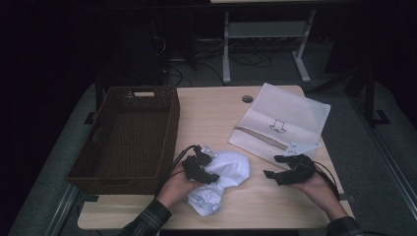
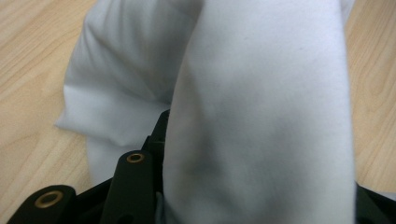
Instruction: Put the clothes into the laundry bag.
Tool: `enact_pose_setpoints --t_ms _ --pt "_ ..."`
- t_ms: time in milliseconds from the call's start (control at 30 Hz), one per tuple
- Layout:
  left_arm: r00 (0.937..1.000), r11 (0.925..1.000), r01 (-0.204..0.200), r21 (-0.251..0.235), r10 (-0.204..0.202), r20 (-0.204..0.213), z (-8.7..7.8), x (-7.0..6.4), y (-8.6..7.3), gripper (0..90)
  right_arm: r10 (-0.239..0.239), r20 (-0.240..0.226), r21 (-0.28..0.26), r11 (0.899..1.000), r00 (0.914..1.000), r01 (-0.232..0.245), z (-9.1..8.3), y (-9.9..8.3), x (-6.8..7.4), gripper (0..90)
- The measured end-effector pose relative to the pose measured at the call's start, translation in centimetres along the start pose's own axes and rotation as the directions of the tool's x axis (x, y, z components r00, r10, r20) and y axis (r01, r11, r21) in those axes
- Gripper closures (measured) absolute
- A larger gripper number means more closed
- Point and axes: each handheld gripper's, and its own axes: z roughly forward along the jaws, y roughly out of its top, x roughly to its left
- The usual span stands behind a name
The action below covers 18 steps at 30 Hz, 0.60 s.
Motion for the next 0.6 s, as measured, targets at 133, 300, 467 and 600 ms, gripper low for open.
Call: enact_pose_setpoints --t_ms 133,300,467,600 --pt "1.0000 1.0000 0.001 -0.004 -0.001 0.002 0.1 0.0 0.0 55.0 0.005 -0.003 0.001 1.000 1.0000 -0.005 0.2 0.8 -1.3 27.4" --pt "1.0000 1.0000 0.001 -0.002 -0.001 0.000 0.2 0.0 0.0 54.8 0.022 -0.010 -0.018 1.000 0.9997 -0.022 0.5 1.7 -2.6 26.5" --pt "1.0000 1.0000 0.001 -0.002 -0.001 -0.002 0.2 0.0 0.0 54.9 0.022 -0.018 -0.014 1.000 0.9996 -0.022 0.8 2.5 -3.6 26.9" --pt "1.0000 1.0000 -0.001 -0.001 0.001 -0.003 0.3 0.0 0.1 55.0 0.010 0.001 0.004 1.000 1.0000 -0.010 1.4 3.4 -4.9 26.1"
